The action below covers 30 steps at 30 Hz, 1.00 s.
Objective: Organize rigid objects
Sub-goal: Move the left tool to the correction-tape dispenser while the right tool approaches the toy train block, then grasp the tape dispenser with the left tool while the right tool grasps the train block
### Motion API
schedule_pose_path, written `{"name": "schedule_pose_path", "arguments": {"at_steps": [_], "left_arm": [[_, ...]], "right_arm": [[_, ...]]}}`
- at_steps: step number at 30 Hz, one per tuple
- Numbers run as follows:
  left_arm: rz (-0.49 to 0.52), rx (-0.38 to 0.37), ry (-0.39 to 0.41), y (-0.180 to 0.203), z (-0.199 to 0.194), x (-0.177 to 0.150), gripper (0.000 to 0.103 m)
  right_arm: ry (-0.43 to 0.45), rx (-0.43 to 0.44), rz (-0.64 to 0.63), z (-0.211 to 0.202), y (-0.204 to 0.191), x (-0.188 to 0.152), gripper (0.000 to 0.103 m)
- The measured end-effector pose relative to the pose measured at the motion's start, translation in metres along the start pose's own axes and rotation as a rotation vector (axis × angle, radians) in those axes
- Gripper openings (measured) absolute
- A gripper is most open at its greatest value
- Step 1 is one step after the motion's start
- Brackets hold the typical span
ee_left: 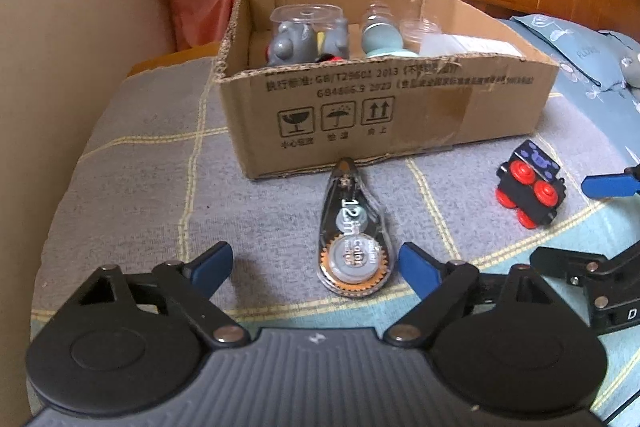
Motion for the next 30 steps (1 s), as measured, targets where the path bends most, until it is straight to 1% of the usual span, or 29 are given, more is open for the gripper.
{"name": "schedule_pose_path", "arguments": {"at_steps": [4,7,10,13,14,16,19,22,23,26,30], "left_arm": [[-0.019,0.026,-0.007,-0.018,-0.002,-0.005,0.091],[-0.05,0.059,-0.009,-0.039,-0.004,-0.01,0.092],[-0.079,0.075,-0.013,-0.054,-0.004,-0.01,0.092],[-0.093,0.103,-0.012,-0.061,-0.002,-0.005,0.092],[-0.095,0.105,-0.012,-0.06,-0.002,-0.004,0.089],[-0.073,0.077,-0.012,-0.051,-0.004,-0.004,0.089],[-0.037,0.017,-0.013,-0.032,-0.009,-0.008,0.09],[-0.019,-0.027,-0.021,-0.015,-0.004,-0.006,0.091],[-0.019,-0.025,-0.028,-0.012,0.0,-0.005,0.092],[-0.043,-0.019,-0.009,-0.01,0.007,0.001,0.098],[-0.062,-0.01,0.003,-0.011,0.013,0.01,0.098]], "right_arm": [[-0.007,0.003,-0.007,-0.001,0.0,0.001,0.103],[-0.009,0.003,-0.005,0.0,0.001,0.003,0.103],[-0.002,0.0,0.0,0.001,0.001,0.003,0.103],[0.006,-0.004,0.007,0.001,0.0,0.004,0.103],[0.007,-0.006,0.01,0.001,0.0,0.004,0.103],[0.006,-0.007,0.013,0.001,0.0,0.004,0.103],[0.008,-0.008,0.012,0.0,0.0,0.004,0.103],[0.015,-0.008,0.014,-0.001,0.001,0.003,0.103],[0.017,-0.009,0.014,-0.001,0.001,0.003,0.103],[0.022,-0.008,0.012,0.0,0.0,0.003,0.103],[0.027,-0.004,0.003,-0.001,0.0,0.003,0.103]]}}
Point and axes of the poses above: each gripper's, at about its wrist camera, not at the fingertips, and z roughly the way its jaws point, y to its right, x to its top, the point moved 10 cm from there along z, roughly the way its jaws point, and after that the axes turned 14 degrees about -y, right-handed, at the moved point
